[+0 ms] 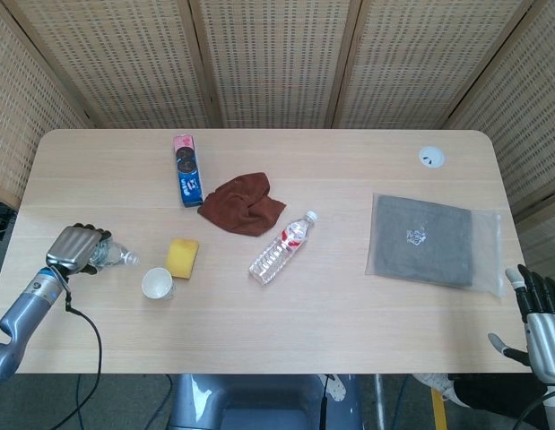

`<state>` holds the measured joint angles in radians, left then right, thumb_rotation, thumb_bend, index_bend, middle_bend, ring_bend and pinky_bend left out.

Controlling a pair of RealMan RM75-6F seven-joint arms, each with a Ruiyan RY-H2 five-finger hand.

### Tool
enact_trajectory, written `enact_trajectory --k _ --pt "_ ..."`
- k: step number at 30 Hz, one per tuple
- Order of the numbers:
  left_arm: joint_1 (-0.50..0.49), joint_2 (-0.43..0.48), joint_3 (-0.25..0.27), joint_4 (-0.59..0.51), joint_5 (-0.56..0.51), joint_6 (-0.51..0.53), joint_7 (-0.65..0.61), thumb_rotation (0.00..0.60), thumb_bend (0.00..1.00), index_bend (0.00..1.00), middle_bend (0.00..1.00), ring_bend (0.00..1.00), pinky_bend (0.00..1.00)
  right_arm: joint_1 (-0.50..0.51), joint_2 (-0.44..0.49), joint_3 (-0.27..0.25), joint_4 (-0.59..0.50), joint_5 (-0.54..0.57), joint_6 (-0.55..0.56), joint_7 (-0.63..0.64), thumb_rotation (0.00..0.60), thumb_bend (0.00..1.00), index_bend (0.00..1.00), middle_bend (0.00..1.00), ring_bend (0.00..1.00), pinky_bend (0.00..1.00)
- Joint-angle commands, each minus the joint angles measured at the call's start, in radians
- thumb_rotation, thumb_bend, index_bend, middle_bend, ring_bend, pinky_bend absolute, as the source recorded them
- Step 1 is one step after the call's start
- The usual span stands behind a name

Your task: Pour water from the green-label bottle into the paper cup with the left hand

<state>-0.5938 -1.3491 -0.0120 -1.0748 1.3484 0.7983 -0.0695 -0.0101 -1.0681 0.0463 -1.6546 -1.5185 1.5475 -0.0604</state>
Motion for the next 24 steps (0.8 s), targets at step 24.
enact_trajectory --k 24 --pt "0.006 -0.149 -0.153 0.163 0.001 0.011 -1.044 0.600 0.53 0.55 0.44 0.31 0.35 0.011 -0.017 0.000 0.002 0.013 -0.025 -0.039 0.600 0.00 0.00 0.00 0.00 0.00"
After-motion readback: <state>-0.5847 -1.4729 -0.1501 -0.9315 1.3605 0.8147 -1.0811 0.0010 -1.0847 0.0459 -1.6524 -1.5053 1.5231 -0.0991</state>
